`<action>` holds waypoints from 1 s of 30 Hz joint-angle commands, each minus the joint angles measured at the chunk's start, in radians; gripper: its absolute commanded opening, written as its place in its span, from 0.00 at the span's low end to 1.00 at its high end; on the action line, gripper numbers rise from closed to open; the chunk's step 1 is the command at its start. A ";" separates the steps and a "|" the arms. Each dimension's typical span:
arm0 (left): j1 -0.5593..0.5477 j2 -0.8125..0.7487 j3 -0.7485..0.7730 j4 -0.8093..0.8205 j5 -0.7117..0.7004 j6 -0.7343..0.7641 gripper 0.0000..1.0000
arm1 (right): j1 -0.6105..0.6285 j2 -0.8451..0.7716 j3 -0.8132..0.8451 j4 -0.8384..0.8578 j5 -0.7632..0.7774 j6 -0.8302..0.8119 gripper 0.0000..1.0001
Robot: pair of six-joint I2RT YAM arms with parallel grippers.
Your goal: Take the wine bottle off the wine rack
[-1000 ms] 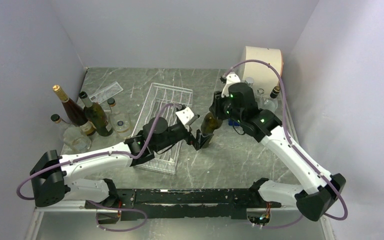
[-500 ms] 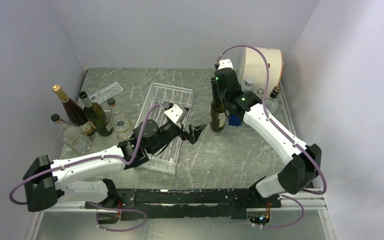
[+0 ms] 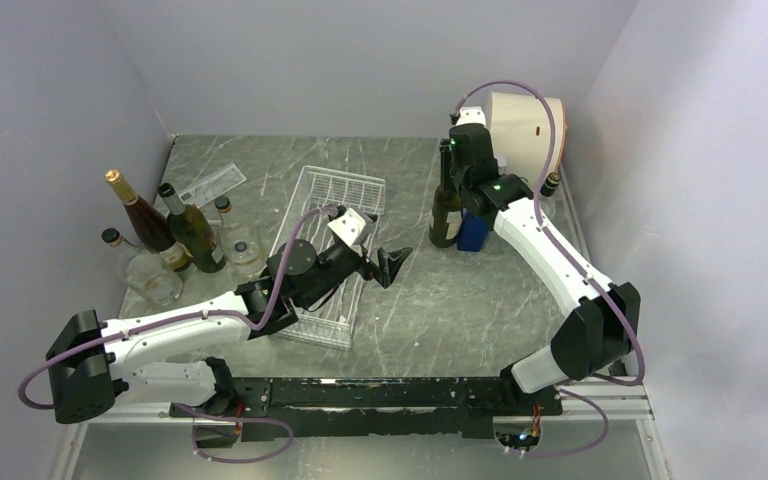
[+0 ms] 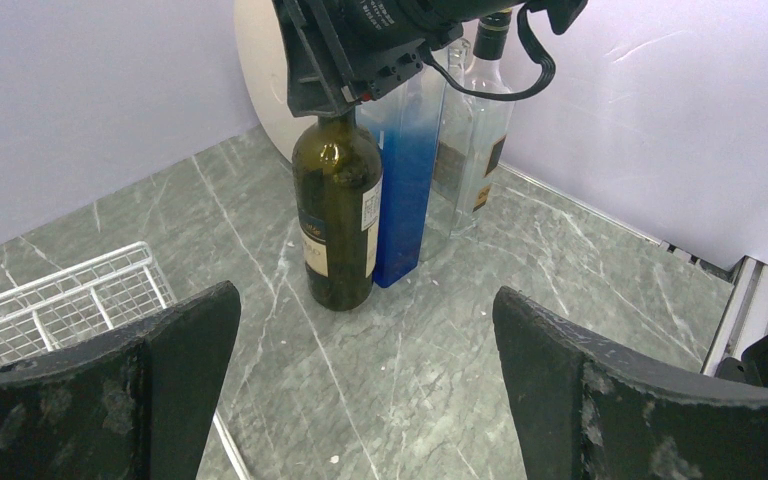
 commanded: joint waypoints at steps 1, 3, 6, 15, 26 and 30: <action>-0.004 -0.001 0.005 0.037 0.001 0.009 1.00 | -0.018 -0.005 0.015 0.119 0.005 -0.022 0.00; -0.004 0.000 0.005 0.035 -0.003 0.012 1.00 | -0.020 0.007 0.021 0.115 0.008 -0.021 0.00; -0.006 -0.005 0.004 0.038 -0.012 0.018 1.00 | -0.020 0.024 0.024 0.099 0.010 -0.018 0.00; -0.005 -0.018 0.003 0.037 -0.021 0.033 1.00 | -0.020 0.035 0.000 0.083 -0.001 -0.010 0.27; -0.006 -0.058 0.002 0.037 -0.071 0.085 1.00 | -0.020 0.023 0.074 0.050 -0.046 -0.026 0.66; -0.004 -0.065 0.003 0.035 -0.093 0.104 0.99 | -0.020 0.011 0.117 0.024 -0.078 -0.033 0.71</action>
